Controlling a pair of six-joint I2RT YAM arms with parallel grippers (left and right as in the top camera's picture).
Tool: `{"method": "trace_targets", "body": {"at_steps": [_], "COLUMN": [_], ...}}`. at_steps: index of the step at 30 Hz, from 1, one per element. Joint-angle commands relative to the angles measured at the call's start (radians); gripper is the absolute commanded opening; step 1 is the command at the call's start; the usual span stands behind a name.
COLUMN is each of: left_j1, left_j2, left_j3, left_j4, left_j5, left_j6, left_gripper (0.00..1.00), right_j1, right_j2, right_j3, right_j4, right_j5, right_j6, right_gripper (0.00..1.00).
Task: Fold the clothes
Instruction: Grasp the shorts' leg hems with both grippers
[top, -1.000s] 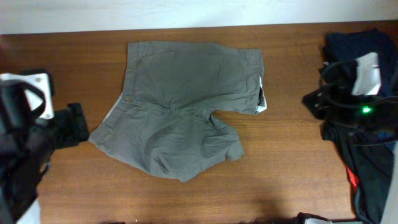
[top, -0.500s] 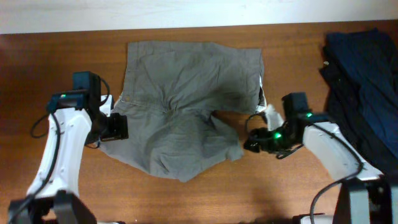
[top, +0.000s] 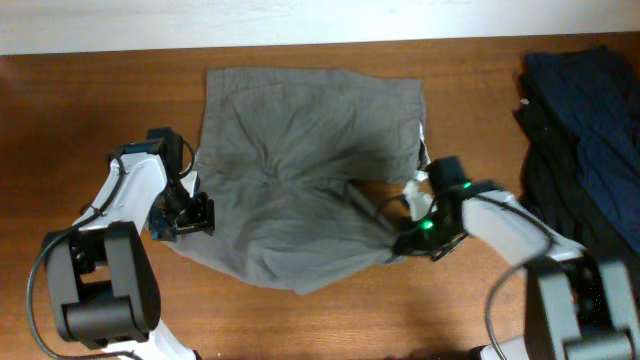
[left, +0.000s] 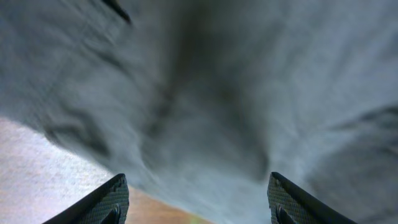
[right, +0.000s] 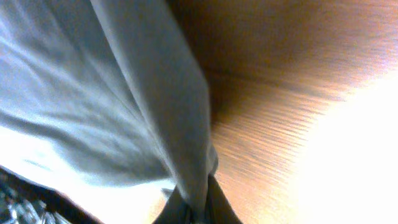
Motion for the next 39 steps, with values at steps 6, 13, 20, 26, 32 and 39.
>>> {"method": "trace_targets", "body": {"at_steps": [6, 13, 20, 26, 32, 39], "left_j1": [0.0, 0.0, 0.0, 0.0, 0.0, 0.0], "left_j2": [0.032, 0.032, 0.032, 0.032, 0.032, 0.032], "left_j3": [-0.005, -0.005, -0.005, -0.005, -0.005, -0.005], "left_j4": [0.034, 0.033, 0.035, 0.068, 0.074, 0.078], "left_j5": [0.014, 0.015, 0.016, 0.086, 0.116, 0.116], "left_j6": [-0.002, -0.002, -0.002, 0.017, 0.036, 0.036], "left_gripper": [0.71, 0.72, 0.72, 0.72, 0.72, 0.72], "right_j1": [-0.092, -0.113, -0.125, -0.124, -0.124, -0.124], "right_j2": [-0.222, -0.126, -0.078, -0.078, -0.097, -0.174], "right_j3": [0.391, 0.388, 0.217, -0.159, -0.162, 0.366], "right_j4": [-0.356, -0.379, -0.405, 0.01, 0.223, -0.476], "right_j5": [0.209, 0.415, 0.24, 0.018, -0.286, 0.109], "right_j6": [0.002, 0.121, 0.131, 0.235, 0.206, 0.109], "right_gripper": [0.29, 0.81, 0.82, 0.82, 0.18, 0.04]}}
